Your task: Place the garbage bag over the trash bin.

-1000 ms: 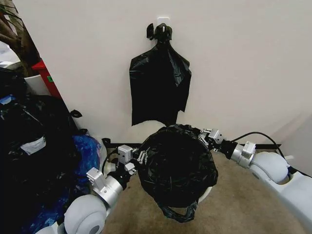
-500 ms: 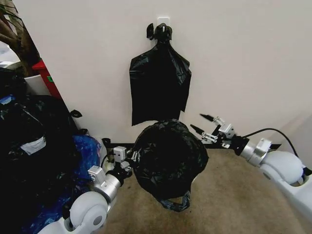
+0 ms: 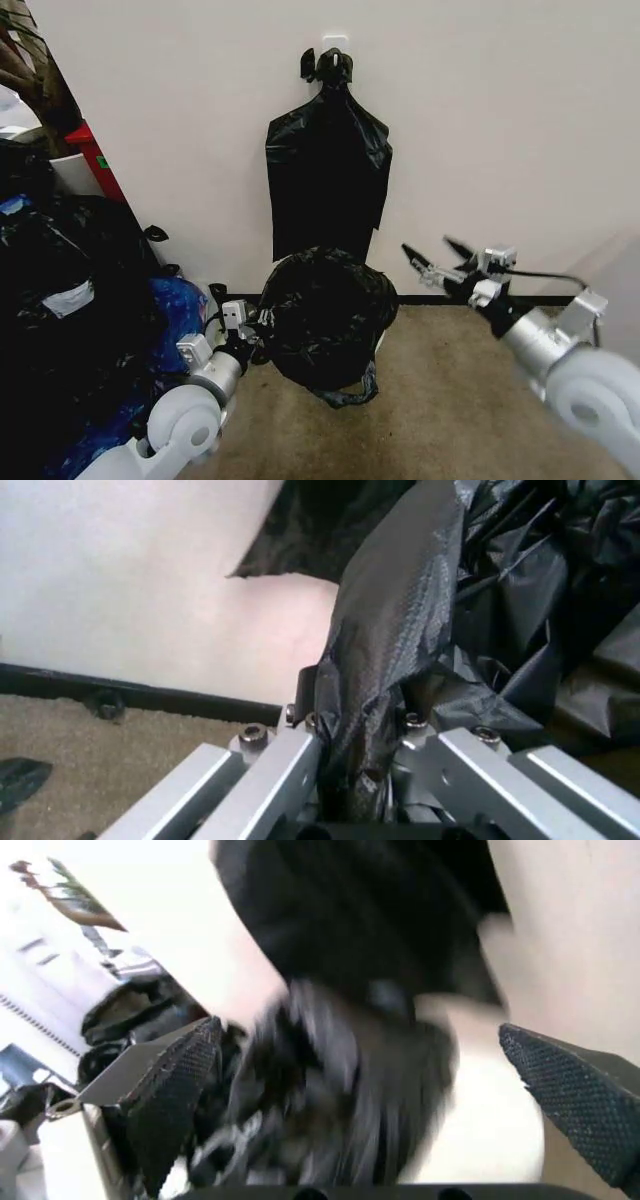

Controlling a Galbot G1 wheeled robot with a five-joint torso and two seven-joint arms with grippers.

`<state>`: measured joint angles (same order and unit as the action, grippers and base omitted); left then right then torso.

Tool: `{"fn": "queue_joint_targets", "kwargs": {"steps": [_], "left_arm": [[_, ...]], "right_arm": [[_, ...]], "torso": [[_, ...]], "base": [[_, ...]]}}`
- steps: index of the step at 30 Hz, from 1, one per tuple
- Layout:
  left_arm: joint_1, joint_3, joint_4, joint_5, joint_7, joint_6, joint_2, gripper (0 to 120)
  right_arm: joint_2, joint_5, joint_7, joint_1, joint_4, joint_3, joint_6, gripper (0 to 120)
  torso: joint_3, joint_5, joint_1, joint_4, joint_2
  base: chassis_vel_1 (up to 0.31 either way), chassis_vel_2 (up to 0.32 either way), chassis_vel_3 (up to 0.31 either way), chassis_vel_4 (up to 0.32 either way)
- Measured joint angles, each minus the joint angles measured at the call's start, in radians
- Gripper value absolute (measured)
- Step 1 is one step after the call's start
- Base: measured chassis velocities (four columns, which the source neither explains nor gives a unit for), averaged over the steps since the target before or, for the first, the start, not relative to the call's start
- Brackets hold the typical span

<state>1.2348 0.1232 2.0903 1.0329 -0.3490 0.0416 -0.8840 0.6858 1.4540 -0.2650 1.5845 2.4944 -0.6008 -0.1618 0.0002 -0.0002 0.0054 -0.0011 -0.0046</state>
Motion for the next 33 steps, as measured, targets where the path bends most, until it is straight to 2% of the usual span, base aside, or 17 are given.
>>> {"fn": "queue_joint_targets", "kwargs": {"steps": [1, 5, 8, 12, 14, 18, 23, 33], "left_arm": [[0.0, 0.0, 0.0, 0.0, 0.0, 0.0, 0.0, 1], [-0.018, -0.003, -0.008, 0.01, -0.014, 0.0, -0.009, 1], [-0.034, -0.006, -0.009, 0.018, -0.02, 0.001, -0.012, 1], [-0.045, -0.004, -0.009, 0.029, -0.022, 0.004, -0.008, 1], [-0.047, -0.002, -0.01, 0.032, -0.022, 0.006, -0.006, 1], [-0.05, 0.0, -0.02, 0.036, -0.025, 0.017, -0.004, 1], [-0.057, -0.003, -0.029, 0.05, -0.041, 0.032, -0.004, 1], [-0.078, -0.01, -0.028, 0.065, -0.061, 0.044, -0.003, 1]], "right_arm": [[0.0, 0.0, 0.0, 0.0, 0.0, 0.0, 0.0, 100], [0.036, 0.077, -0.278, 0.008, 0.017, 0.082, -0.039, 100], [0.053, 0.141, -0.426, -0.026, 0.017, 0.115, -0.098, 100], [0.06, 0.153, -0.478, -0.022, 0.014, 0.117, -0.127, 100], [0.068, 0.191, -0.478, -0.016, 0.013, 0.111, -0.137, 100], [0.078, 0.194, -0.396, -0.012, 0.011, 0.108, -0.14, 100], [0.072, 0.121, -0.26, -0.009, 0.009, 0.116, -0.17, 100], [0.075, 0.046, -0.236, -0.02, 0.007, 0.185, -0.201, 100]], "torso": [[0.0, 0.0, 0.0, 0.0, 0.0], [0.0, 0.0006, 0.0, 0.0004, 0.0], [0.0, 0.0005, 0.0, 0.0006, 0.0], [0.0, 0.0003, 0.0, 0.0005, 0.0], [0.0, 0.0004, 0.0, 0.0005, 0.0], [0.0, 0.0004, 0.0, 0.0005, 0.0], [0.0, 0.0003, 0.0, 0.0005, 0.0], [0.0, 0.0003, 0.0, 0.0005, 0.0]], "base": [[0.0, 0.0, 0.0, 0.0], [0.0, 0.0, 0.0, 0.0], [0.0, 0.0, 0.0, 0.0], [0.0, 0.0, 0.0, 0.0], [0.0, 0.0, 0.0, 0.0], [0.0, 0.0, 0.0, 0.0], [0.0, 0.0, 0.0, 0.0], [0.0, 0.0, 0.0, 0.0]]}}
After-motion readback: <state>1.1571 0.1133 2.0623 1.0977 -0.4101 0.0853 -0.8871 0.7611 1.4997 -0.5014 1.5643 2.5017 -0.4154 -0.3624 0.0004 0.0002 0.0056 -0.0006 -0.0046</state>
